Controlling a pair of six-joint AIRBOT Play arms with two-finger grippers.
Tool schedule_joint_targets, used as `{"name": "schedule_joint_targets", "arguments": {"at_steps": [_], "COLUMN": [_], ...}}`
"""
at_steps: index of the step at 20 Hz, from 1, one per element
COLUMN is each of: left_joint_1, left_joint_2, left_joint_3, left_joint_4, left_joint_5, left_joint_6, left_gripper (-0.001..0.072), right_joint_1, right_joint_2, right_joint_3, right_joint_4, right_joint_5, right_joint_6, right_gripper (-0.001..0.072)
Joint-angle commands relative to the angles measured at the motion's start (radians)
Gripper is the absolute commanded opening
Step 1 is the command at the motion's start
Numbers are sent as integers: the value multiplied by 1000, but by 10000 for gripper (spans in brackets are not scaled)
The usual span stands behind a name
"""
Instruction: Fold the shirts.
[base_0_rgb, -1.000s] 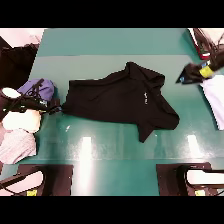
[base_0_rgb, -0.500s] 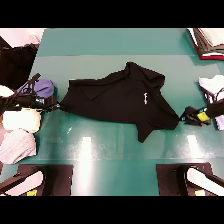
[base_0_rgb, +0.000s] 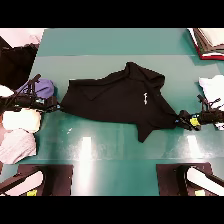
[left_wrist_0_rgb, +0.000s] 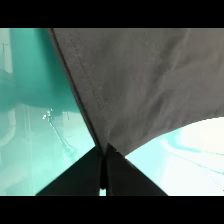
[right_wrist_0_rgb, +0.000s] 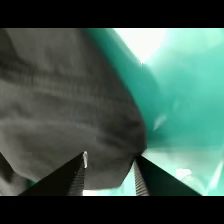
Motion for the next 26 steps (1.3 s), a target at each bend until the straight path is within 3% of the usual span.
{"name": "schedule_joint_targets", "arguments": {"at_steps": [1,3,4,9,14,21,26], "left_joint_1": [0,0,0,0,0,0,0], "left_joint_2": [1,1,1,1,14,158,325], "left_joint_3": [1,1,1,131,577,1241,1305], "left_joint_4": [0,0,0,-2,-107,-135,-135], "left_joint_5": [-6,-5,-4,-37,-137,-46,89], "left_joint_6": [0,0,0,-20,-38,-38,-37], "left_gripper": [27,27,26,26,26,26,26], "right_joint_1": [-1,-1,-1,-1,0,-1,-1], "right_joint_2": [-5,-4,-3,122,272,338,342], "right_joint_3": [-6,-6,-3,159,551,1151,1404], "right_joint_4": [22,21,21,34,139,142,141], "right_joint_5": [-60,-71,-73,-51,-101,-169,-153], "right_joint_6": [-3,-4,-4,-4,-6,-14,-15], "right_gripper": [269,50,23,22,22,22,21]}}
